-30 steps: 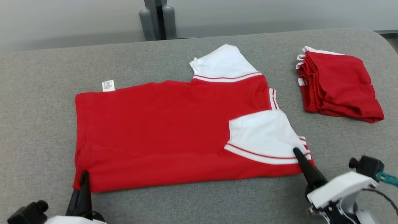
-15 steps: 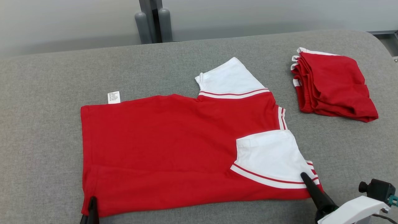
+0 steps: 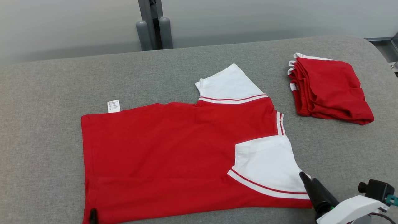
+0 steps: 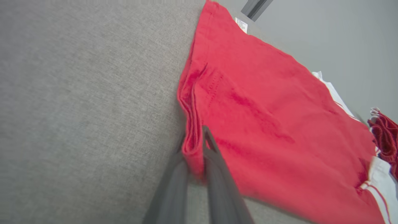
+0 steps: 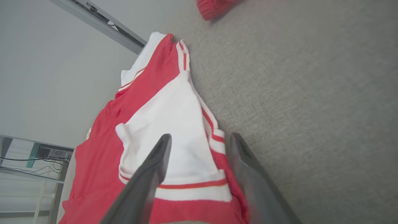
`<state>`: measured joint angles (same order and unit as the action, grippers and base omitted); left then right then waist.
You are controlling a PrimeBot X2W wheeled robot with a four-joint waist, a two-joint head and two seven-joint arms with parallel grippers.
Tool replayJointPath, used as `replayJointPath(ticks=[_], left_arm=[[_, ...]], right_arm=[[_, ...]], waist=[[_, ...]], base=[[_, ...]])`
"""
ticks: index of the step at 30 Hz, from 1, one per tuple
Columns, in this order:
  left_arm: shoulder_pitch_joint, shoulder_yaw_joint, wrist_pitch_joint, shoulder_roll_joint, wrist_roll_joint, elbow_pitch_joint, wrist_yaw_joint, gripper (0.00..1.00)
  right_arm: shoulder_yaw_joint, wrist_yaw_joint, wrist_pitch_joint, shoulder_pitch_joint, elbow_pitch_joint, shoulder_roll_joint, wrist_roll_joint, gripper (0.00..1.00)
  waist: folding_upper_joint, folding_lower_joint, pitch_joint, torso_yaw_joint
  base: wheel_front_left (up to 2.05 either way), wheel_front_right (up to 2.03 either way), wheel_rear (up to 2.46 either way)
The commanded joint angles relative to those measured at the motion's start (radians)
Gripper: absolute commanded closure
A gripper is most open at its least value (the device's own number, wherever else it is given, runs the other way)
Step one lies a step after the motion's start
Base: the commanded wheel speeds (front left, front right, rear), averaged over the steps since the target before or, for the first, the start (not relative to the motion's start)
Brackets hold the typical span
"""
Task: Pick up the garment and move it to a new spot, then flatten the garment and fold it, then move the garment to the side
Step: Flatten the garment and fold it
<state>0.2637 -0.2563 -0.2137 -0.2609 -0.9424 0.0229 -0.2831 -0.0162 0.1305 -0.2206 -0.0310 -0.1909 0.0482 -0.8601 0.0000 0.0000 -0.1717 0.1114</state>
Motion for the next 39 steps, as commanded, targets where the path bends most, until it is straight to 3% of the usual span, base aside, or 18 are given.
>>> replayJointPath(ticks=[1,9,17,23,34,39], left_arm=[[0.014,0.015,-0.008,-0.016,0.004,0.007,-0.008,0.0],[-0.038,0.04,-0.013,-0.105,0.079,-0.014,-0.02,0.0],[-0.225,-0.023,0.125,-0.242,0.175,-0.043,0.01,0.0],[-0.394,-0.079,0.231,-0.262,0.2,0.013,0.041,0.0],[-0.704,-0.143,0.434,-0.277,0.213,0.25,0.097,0.0],[-0.77,-0.15,0.46,-0.276,0.217,0.32,0.107,0.0]], right_arm=[[0.017,0.0,0.001,0.006,0.009,0.006,0.034,0.0],[0.072,0.0,-0.046,0.03,0.123,0.005,0.229,0.0],[0.033,0.0,-0.127,0.12,0.213,0.005,0.35,0.0],[0.002,0.0,-0.138,0.189,0.216,0.005,0.359,0.0],[-0.064,0.0,-0.119,0.28,0.194,0.025,0.339,0.0],[-0.073,0.0,-0.105,0.296,0.19,0.036,0.328,0.0]], waist=[[0.0,0.0,0.002,0.003],[0.0,0.0,0.01,0.011],[0.0,0.0,-0.009,0.001],[0.0,0.0,-0.053,-0.006],[0.0,0.0,-0.149,0.002],[0.0,0.0,-0.175,0.005]], base=[[0.0,0.0,0.0],[0.0,0.0,0.0],[0.0,0.0,0.0],[0.0,0.0,0.0],[0.0,0.0,0.0],[0.0,0.0,0.0]])
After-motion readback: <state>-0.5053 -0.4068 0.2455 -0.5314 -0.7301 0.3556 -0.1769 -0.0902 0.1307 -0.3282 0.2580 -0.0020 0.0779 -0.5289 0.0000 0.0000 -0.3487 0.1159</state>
